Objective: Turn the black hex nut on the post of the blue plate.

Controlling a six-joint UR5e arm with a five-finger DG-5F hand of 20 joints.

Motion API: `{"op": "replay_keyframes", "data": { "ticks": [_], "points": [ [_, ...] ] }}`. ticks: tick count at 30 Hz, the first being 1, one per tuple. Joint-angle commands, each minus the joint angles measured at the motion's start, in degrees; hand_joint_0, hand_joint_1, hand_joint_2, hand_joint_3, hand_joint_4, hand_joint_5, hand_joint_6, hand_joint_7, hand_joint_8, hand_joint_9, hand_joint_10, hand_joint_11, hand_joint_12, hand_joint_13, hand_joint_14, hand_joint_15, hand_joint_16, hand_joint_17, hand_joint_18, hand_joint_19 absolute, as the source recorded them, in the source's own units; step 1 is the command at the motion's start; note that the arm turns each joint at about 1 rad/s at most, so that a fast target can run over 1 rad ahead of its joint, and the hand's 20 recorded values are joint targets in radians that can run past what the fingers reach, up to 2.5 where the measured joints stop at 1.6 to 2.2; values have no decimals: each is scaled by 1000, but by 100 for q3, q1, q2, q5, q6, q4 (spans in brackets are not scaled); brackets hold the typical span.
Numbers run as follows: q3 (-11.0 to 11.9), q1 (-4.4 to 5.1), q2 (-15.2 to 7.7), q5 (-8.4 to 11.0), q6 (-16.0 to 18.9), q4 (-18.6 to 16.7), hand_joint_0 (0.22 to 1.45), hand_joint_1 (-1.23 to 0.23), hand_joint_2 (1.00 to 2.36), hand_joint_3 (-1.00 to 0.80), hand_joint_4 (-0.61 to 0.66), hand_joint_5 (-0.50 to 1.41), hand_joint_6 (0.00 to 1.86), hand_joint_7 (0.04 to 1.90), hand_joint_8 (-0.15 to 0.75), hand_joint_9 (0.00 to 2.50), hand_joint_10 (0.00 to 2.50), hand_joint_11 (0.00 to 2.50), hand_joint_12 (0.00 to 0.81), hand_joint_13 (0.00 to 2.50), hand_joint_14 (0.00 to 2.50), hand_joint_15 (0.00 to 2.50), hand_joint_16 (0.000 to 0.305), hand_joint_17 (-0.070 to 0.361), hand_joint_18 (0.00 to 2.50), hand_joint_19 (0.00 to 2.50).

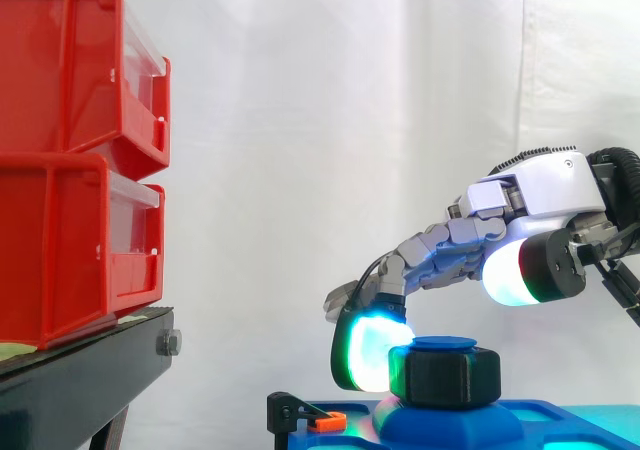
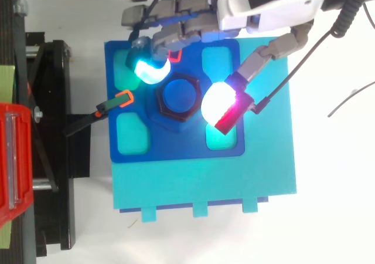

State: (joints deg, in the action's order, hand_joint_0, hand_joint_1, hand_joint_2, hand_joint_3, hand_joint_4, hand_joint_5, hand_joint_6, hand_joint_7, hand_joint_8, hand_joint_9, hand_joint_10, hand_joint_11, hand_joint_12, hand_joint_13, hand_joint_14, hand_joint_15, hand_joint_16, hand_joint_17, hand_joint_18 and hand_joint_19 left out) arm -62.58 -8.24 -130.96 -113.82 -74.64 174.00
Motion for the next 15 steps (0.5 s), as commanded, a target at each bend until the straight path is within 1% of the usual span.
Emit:
{"op": "replay_keyframes", "data": {
  "ticks": [1,2,6,9,11,13,14,15],
  "points": [
    [0,-37,0,-53,-15,-6,476,-307,1000,-500,153,-205,503,813,204,263,0,45,320,38,2,52,52,117,0,261],
    [0,-63,0,-79,-15,-6,476,-307,1000,-500,153,-205,503,813,204,264,2,37,320,38,2,53,52,117,0,261],
    [0,-99,0,-132,-15,-15,476,-307,1000,-500,151,-205,503,816,204,264,1,38,321,39,0,53,52,117,0,261],
    [27,-107,0,-132,-6,-41,476,-308,1000,-500,151,-205,503,813,204,263,0,39,320,39,2,49,52,117,0,261],
    [132,-107,0,-141,-6,-15,476,-308,1000,-500,153,-205,503,814,204,263,0,37,320,38,3,56,52,117,0,261],
    [281,-107,0,-159,2,99,475,-308,1000,-500,152,-205,503,810,204,263,0,39,321,38,2,56,52,117,0,261],
    [404,-99,9,-150,2,231,475,-308,1000,-500,152,-205,503,813,204,263,0,31,321,39,0,54,52,117,0,261],
    [440,-90,0,-141,2,284,476,-308,1000,-500,152,-205,503,813,204,262,1,44,321,39,1,57,52,117,0,261]
  ]
}}
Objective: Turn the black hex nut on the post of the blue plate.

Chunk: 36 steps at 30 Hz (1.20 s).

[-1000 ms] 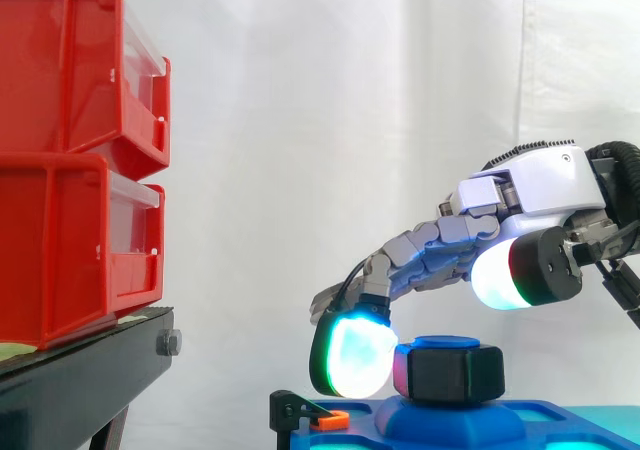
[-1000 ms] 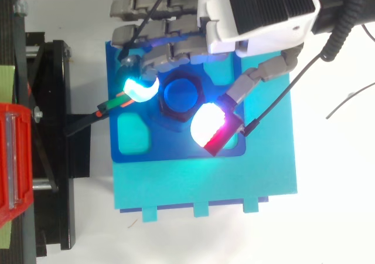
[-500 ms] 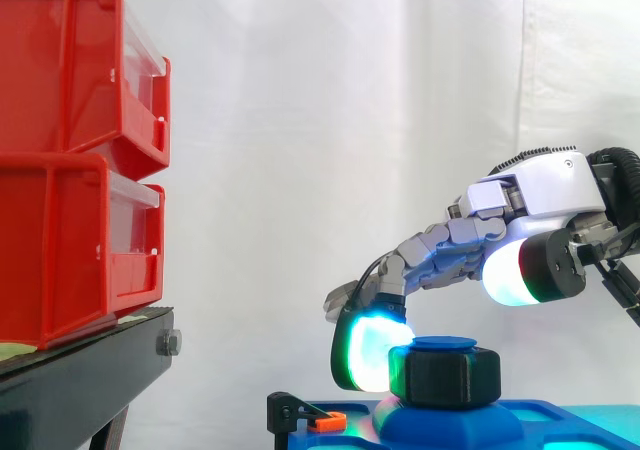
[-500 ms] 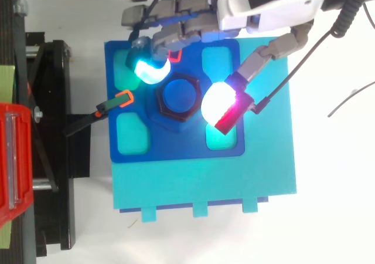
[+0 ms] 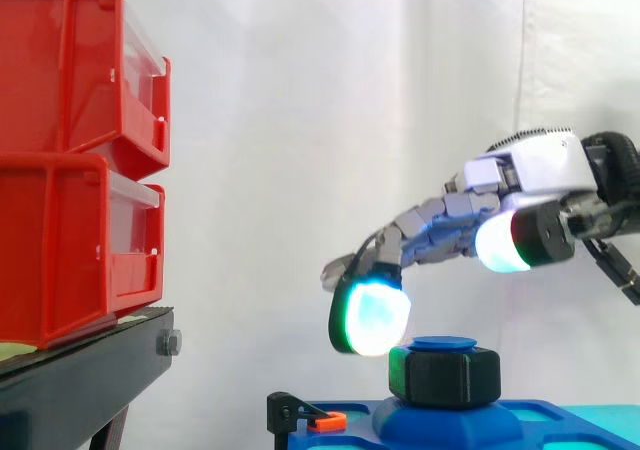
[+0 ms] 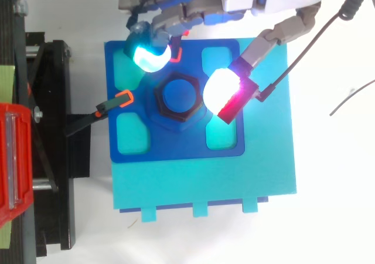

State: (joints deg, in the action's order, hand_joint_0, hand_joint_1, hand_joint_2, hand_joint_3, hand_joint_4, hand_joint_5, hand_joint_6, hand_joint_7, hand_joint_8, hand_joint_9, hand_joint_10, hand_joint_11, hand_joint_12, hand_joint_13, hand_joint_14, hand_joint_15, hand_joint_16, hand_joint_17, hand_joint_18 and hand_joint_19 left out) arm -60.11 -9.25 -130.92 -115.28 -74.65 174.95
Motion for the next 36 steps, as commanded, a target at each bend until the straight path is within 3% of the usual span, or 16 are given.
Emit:
{"op": "replay_keyframes", "data": {
  "ticks": [1,10,13,15,21,27,36],
  "points": [
    [263,29,-3,6,4,250,476,-308,1000,-500,151,-205,503,813,204,263,0,37,321,40,1,50,52,117,0,261],
    [272,143,-3,76,118,-154,475,-308,1000,-500,151,-205,502,808,205,265,2,45,320,39,2,56,52,117,0,263],
    [166,213,-3,199,179,-233,475,-308,1000,-500,154,-205,503,812,205,266,2,37,320,39,0,57,52,117,0,263],
    [-10,301,-3,419,215,-338,475,-308,1000,-500,154,-205,503,813,205,266,2,45,320,39,1,57,52,117,0,262],
    [-229,433,-3,559,320,-725,475,-308,1000,-500,152,-205,502,811,204,265,0,46,320,39,3,57,52,117,0,264],
    [-247,512,-3,568,338,-541,475,-308,1000,-500,154,-205,503,810,204,266,0,34,320,37,2,53,52,117,0,262],
    [-247,539,-3,480,329,-391,475,-308,1000,-500,152,-205,503,812,203,263,0,38,320,37,0,49,52,116,0,261]
  ]
}}
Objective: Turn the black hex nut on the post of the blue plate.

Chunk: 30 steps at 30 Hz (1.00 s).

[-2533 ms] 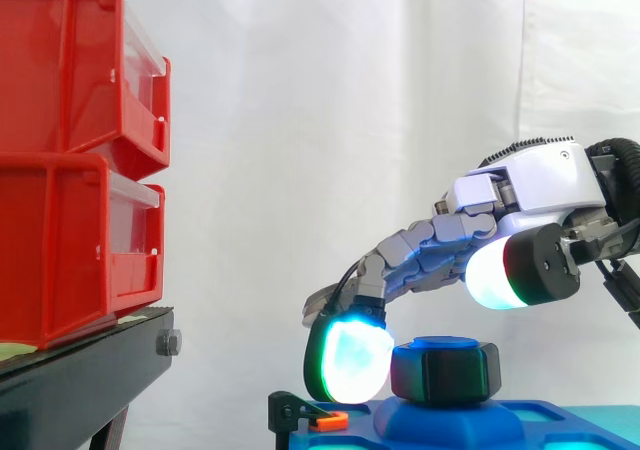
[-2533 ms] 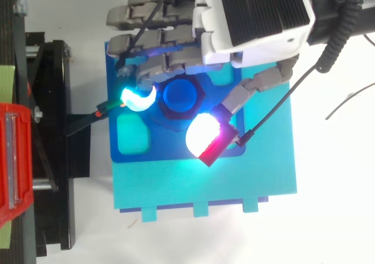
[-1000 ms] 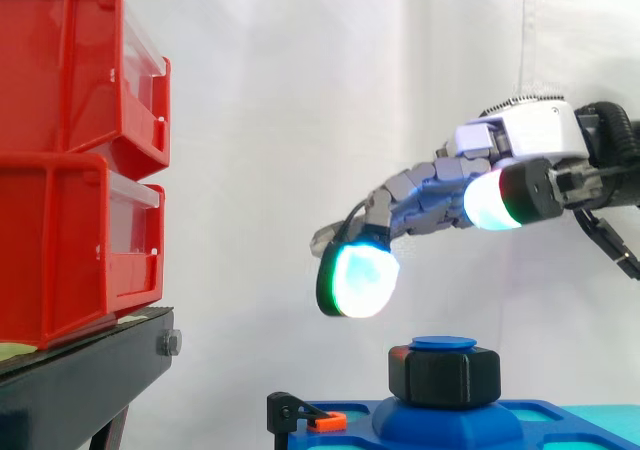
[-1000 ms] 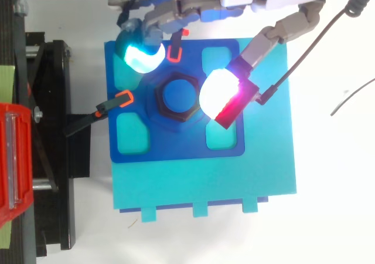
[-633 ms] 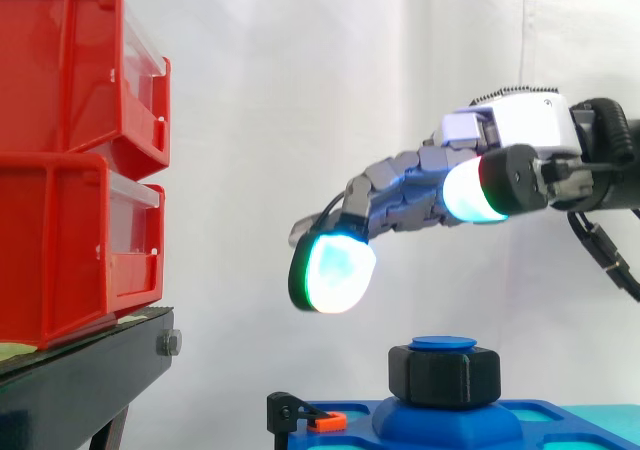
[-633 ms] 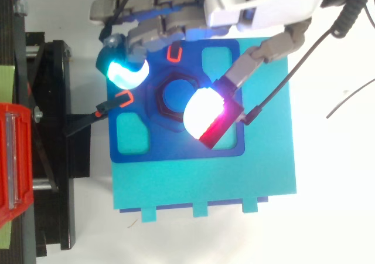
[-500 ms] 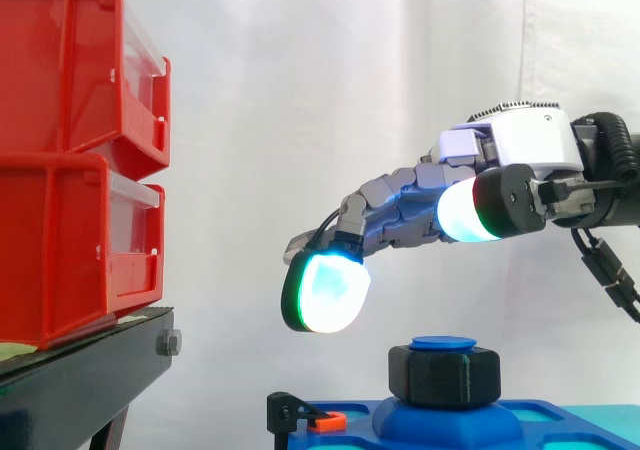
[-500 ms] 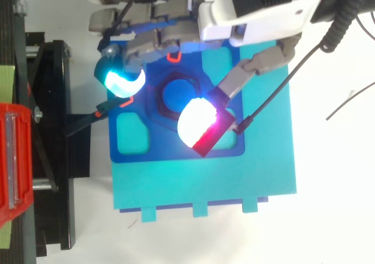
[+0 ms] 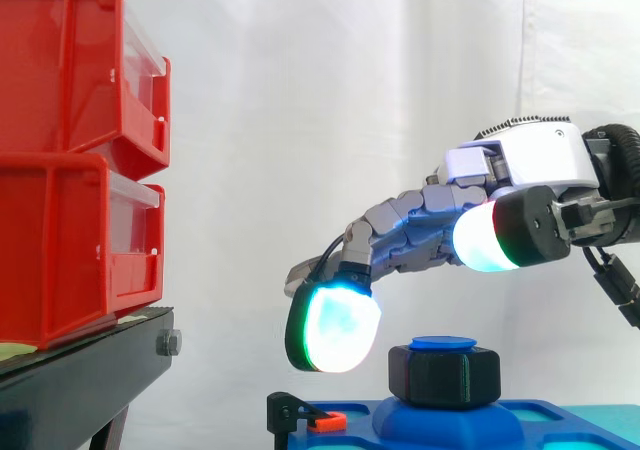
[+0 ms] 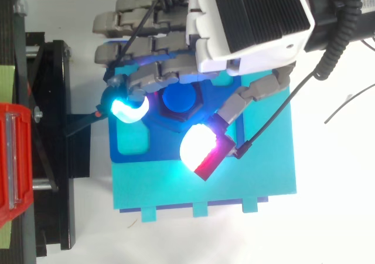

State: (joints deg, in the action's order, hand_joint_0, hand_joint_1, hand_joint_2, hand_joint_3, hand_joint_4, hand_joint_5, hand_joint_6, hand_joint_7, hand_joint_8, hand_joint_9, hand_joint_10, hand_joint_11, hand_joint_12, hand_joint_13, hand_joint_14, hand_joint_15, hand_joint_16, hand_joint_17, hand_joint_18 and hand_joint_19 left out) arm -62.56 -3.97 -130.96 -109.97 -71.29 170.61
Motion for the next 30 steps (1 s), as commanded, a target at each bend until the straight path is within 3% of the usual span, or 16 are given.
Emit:
{"op": "replay_keyframes", "data": {
  "ticks": [1,4,13,21,30],
  "points": [
    [-1,11,0,-104,1,51,476,-309,1000,-500,154,-205,503,817,204,264,1,45,320,38,1,53,52,116,0,261],
    [-1,11,0,-157,-8,51,476,-309,1000,-500,156,-205,503,830,204,263,0,50,320,38,3,57,52,116,0,254],
    [-10,20,0,-25,-52,165,476,-310,1000,-500,156,-204,503,829,204,264,0,45,320,40,1,50,52,116,0,260],
    [-10,-16,-9,274,-500,438,477,-311,1000,-500,156,-204,503,829,205,266,0,46,319,40,2,53,52,116,0,260],
    [-10,-42,-9,283,-878,385,476,-311,1000,-500,156,-204,503,827,203,265,0,41,319,41,1,59,52,117,0,261]
  ]
}}
